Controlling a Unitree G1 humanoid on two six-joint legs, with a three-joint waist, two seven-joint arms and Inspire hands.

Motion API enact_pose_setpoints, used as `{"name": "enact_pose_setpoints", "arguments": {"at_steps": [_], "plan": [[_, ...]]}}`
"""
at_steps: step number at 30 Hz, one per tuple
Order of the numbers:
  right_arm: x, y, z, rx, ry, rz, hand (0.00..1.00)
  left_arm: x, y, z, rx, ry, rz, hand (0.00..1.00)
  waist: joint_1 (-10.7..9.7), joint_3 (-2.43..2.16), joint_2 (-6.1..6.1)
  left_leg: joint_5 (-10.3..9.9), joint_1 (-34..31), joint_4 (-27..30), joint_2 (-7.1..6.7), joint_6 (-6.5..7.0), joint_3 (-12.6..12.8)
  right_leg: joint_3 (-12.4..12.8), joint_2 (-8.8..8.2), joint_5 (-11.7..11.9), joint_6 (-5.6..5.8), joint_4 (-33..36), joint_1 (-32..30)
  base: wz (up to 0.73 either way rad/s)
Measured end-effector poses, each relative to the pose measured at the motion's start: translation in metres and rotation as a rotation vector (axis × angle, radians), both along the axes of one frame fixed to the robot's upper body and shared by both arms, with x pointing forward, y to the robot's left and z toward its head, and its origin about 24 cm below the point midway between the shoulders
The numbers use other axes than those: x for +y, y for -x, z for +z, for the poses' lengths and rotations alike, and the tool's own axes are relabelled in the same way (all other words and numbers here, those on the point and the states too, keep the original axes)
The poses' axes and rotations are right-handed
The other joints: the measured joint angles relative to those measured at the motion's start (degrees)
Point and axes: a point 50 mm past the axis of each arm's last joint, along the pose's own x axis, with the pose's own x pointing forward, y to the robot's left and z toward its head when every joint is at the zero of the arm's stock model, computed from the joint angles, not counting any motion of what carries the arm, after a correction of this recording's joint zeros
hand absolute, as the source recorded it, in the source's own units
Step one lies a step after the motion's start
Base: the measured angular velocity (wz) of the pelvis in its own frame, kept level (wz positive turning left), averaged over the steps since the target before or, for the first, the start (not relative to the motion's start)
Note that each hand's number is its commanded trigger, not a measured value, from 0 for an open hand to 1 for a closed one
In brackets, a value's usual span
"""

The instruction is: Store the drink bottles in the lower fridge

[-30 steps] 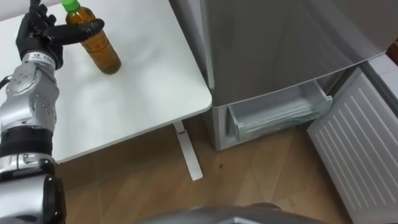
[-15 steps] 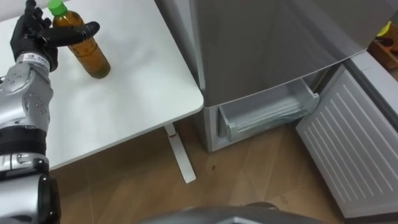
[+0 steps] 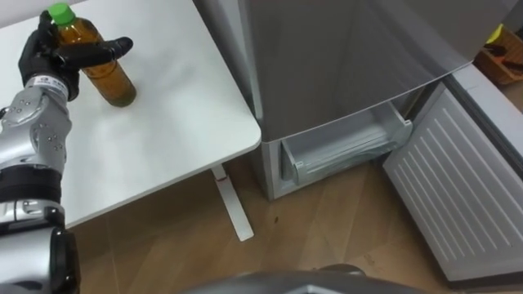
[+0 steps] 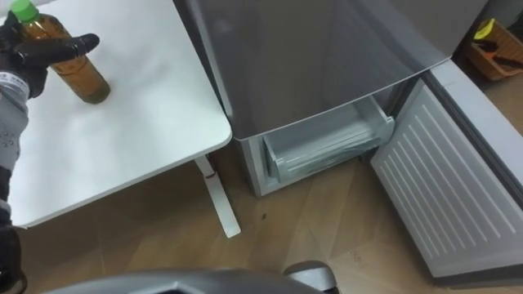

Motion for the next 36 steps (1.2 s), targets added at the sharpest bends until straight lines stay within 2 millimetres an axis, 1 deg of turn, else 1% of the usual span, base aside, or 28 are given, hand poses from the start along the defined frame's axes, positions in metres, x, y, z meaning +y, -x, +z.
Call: {"name": "enact_pose_setpoints", "arguments": {"at_steps": [5, 6, 7, 8, 9, 12, 14, 17, 23, 30, 33, 36], "plan": [[0.0, -0.001, 0.0, -0.002, -0.004, 0.0, 0.0, 0.0, 0.0, 0.0, -0.003, 0.015, 0.001, 0.0, 0.0, -0.06, -0.24, 0.0, -0.1, -0.1, 0.03, 0.0, 0.1, 0.3, 0.1, 0.0, -0.03, 0.1, -0.3, -0.02], [0.0, -0.001, 0.0, -0.002, -0.004, 0.001, 0.0, 0.0, 0.0, 0.0, -0.003, 0.015, 0.001, 0.05, 0.0, -0.08, -0.26, 0.0, -0.1, -0.1, 0.03, 0.0, 0.1, 0.3, 0.11, 0.0, -0.04, 0.1, -0.4, 0.0], [0.0, -0.001, 0.0, -0.001, -0.005, 0.003, 0.0, 0.0, 0.0, -0.001, -0.003, 0.016, 0.0, 0.3, 0.0, -0.08, -0.34, 0.0, -0.2, -0.1, 0.02, 0.0, 0.1, 0.4, 0.12, 0.0, -0.06, 0.1, -0.5, 0.0], [0.0, 0.0, 0.0, 0.0, -0.006, 0.004, 0.0, 0.0, 0.0, -0.002, 0.002, 0.02, 0.0, 0.74, 0.0, -0.11, -0.45, 0.0, -0.2, -0.1, 0.02, 0.0, 0.1, 0.4, 0.13, 0.0, -0.06, 0.2, -0.5, 0.0], [0.0, 0.0, 0.0, 0.0, -0.007, 0.003, 0.0, 0.0, 0.0, -0.003, 0.006, 0.023, 0.002, 1.0, 0.0, -0.14, -0.5, 0.0, -0.2, -0.1, 0.03, 0.0, 0.1, 0.4, 0.13, 0.0, -0.06, 0.2, -0.5, 0.0], [0.001, 0.0, 0.0, -0.002, -0.015, 0.007, 0.0, 0.001, -0.001, -0.005, 0.02, 0.03, 0.008, 1.0, -0.1, -0.27, -0.97, 0.0, -0.4, -0.1, 0.02, 0.0, 0.1, 0.5, 0.13, 0.0, -0.06, 0.5, -0.8, 0.0], [0.0, 0.0, 0.0, -0.001, -0.013, 0.006, 0.0, 0.001, -0.001, -0.006, 0.026, 0.033, 0.011, 1.0, -0.1, -0.45, -1.34, 0.0, -0.4, -0.1, 0.03, 0.01, 0.2, 0.5, 0.16, 0.0, -0.06, 0.9, -0.8, 0.0], [0.001, 0.0, 0.0, -0.003, -0.014, 0.007, 0.0, 0.002, 0.0, -0.007, 0.029, 0.034, 0.012, 1.0, 0.0, -0.49, -1.57, 0.0, -0.4, 0.0, 0.02, 0.01, 0.2, 0.5, 0.15, 0.0, -0.06, 0.9, -0.8, 0.0], [0.0, 0.0, 0.0, -0.004, -0.013, 0.007, 0.0, 0.003, 0.002, -0.012, 0.049, 0.041, 0.02, 1.0, -0.1, -0.33, -1.27, 0.0, -0.6, 0.0, 0.05, 0.01, 0.2, 0.5, 0.18, 0.0, -0.06, 0.9, -0.8, 0.0], [0.0, 0.0, 0.0, -0.005, -0.012, 0.008, 0.0, 0.002, 0.001, -0.014, 0.062, 0.05, 0.008, 1.0, -0.2, -0.36, -1.22, 0.0, -1.3, 0.1, 0.06, 0.01, 0.2, 0.5, 0.19, 0.0, -0.07, 0.9, -1.3, 0.0], [0.0, -0.001, 0.0, -0.004, -0.006, 0.008, 0.0, 0.002, 0.001, -0.014, 0.062, 0.049, 0.01, 1.0, -0.2, -0.21, -0.91, 0.0, -1.3, 0.2, 0.06, 0.01, 0.1, 0.5, 0.18, 0.0, -0.07, 0.8, -1.3, 0.0], [-0.001, -0.002, 0.0, -0.011, 0.007, 0.014, 0.0, 0.001, 0.001, -0.014, 0.07, 0.04, 0.013, 1.0, -0.3, 0.11, -0.29, 0.0, -1.3, 0.2, 0.06, 0.01, 0.0, 0.4, 0.15, 0.0, -0.07, 0.8, -1.3, 0.0]]}}
